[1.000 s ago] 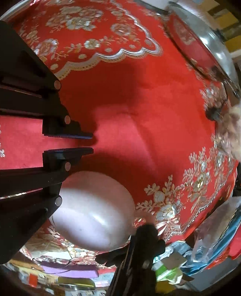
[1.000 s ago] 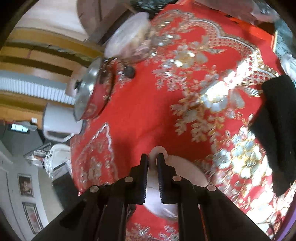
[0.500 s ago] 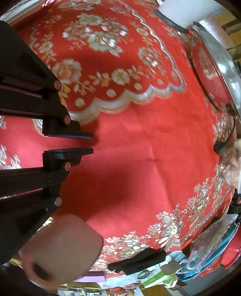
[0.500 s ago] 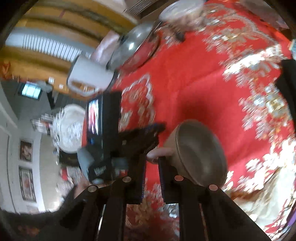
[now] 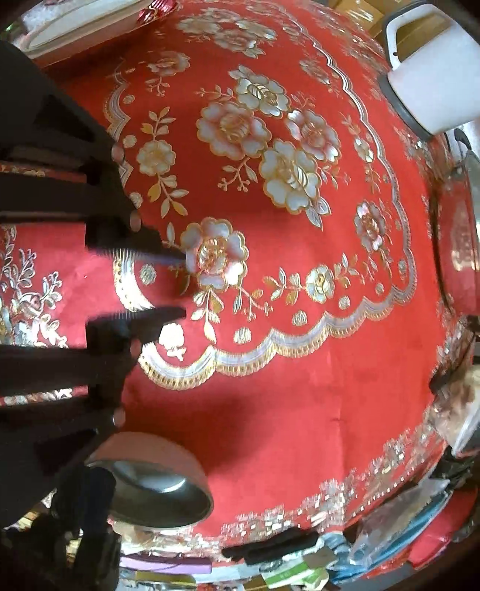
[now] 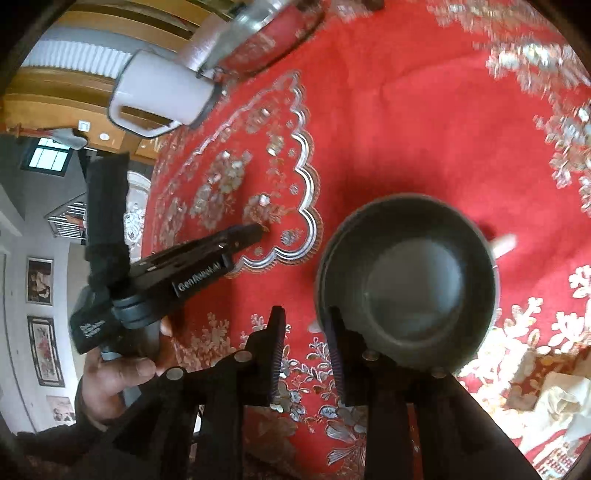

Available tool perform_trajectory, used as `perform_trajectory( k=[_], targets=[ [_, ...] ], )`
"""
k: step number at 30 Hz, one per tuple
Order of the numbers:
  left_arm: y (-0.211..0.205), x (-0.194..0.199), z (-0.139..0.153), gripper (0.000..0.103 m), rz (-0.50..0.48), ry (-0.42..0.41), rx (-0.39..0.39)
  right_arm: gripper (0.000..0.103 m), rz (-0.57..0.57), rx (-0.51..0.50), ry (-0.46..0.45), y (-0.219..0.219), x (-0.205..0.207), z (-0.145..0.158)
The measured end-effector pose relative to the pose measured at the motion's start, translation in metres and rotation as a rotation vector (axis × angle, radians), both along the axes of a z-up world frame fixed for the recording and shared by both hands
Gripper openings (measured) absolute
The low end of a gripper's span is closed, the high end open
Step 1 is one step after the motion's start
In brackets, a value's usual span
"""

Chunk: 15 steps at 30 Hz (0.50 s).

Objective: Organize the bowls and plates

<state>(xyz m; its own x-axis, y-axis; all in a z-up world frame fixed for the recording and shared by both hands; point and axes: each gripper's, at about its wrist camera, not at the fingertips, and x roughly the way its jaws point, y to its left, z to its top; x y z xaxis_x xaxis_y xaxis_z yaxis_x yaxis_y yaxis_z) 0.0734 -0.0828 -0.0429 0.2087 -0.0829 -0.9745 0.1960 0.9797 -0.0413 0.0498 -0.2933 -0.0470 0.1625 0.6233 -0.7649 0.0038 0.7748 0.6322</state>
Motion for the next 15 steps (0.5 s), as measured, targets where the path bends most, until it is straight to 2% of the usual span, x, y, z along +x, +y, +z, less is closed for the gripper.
perform_trajectory(
  k=[3,7,12,15],
  targets=[
    [-0.006,-0.011,0.011,0.057,-0.035,-0.032,-0.036,0.045,-0.049,-0.034,-0.052,-0.014,-0.008,0.016],
    [-0.029,-0.016,0.015,0.059,-0.089,-0.028,-0.079,0.047,-0.118,-0.145,-0.087,-0.037,-0.017,0.028],
    [-0.050,-0.025,0.020,0.059,-0.155,-0.035,-0.092,0.047,-0.210,-0.243,-0.057,-0.067,-0.024,0.021],
    [-0.063,-0.027,0.023,0.059,-0.188,-0.052,-0.064,0.050,-0.228,-0.258,-0.024,-0.074,-0.025,0.011]
  ],
)
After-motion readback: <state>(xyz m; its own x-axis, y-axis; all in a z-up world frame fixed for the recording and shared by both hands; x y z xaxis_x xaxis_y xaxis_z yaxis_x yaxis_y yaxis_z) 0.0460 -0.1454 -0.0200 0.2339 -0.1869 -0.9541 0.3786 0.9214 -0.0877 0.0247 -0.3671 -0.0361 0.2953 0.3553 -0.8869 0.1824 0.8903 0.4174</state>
